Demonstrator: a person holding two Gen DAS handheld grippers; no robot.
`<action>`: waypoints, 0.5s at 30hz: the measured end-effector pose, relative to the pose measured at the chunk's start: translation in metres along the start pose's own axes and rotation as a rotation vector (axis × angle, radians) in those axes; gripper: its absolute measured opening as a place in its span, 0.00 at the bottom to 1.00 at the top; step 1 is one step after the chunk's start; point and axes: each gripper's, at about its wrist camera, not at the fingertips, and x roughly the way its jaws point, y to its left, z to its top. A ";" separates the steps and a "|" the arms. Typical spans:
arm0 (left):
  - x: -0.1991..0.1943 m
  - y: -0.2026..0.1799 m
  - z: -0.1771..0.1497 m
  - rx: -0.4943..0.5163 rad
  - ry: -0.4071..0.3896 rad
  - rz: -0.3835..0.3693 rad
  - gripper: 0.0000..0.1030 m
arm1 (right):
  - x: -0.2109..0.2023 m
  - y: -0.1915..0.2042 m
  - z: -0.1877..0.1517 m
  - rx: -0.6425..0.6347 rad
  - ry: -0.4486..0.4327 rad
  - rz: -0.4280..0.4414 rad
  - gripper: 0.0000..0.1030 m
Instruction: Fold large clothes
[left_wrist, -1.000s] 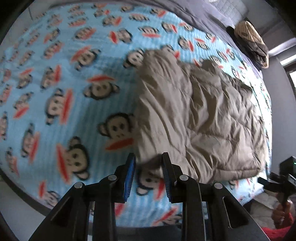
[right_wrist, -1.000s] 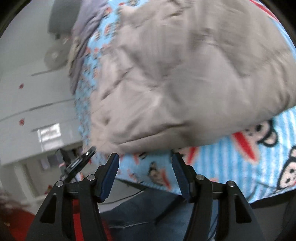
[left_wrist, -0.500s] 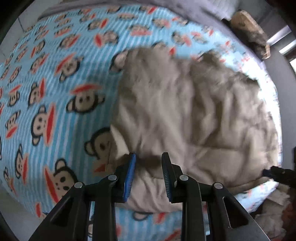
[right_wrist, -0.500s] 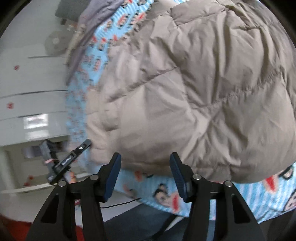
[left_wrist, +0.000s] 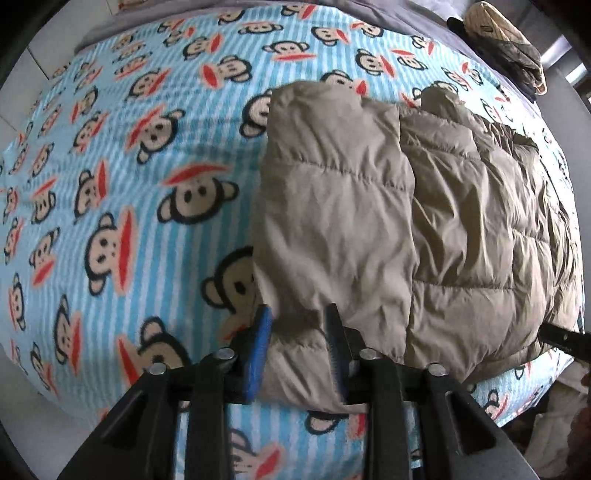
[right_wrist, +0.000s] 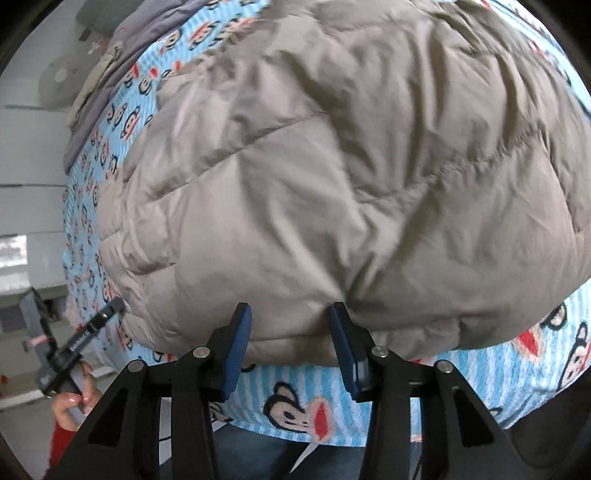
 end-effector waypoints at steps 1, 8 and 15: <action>-0.004 0.000 0.002 -0.004 -0.016 0.005 0.95 | 0.002 0.004 -0.001 -0.006 0.000 -0.010 0.46; -0.013 0.007 0.008 0.011 -0.074 0.000 0.99 | 0.010 0.010 -0.004 0.017 0.003 -0.049 0.46; -0.011 0.006 0.011 0.031 -0.068 0.023 0.99 | 0.008 0.027 -0.004 0.004 -0.011 -0.076 0.56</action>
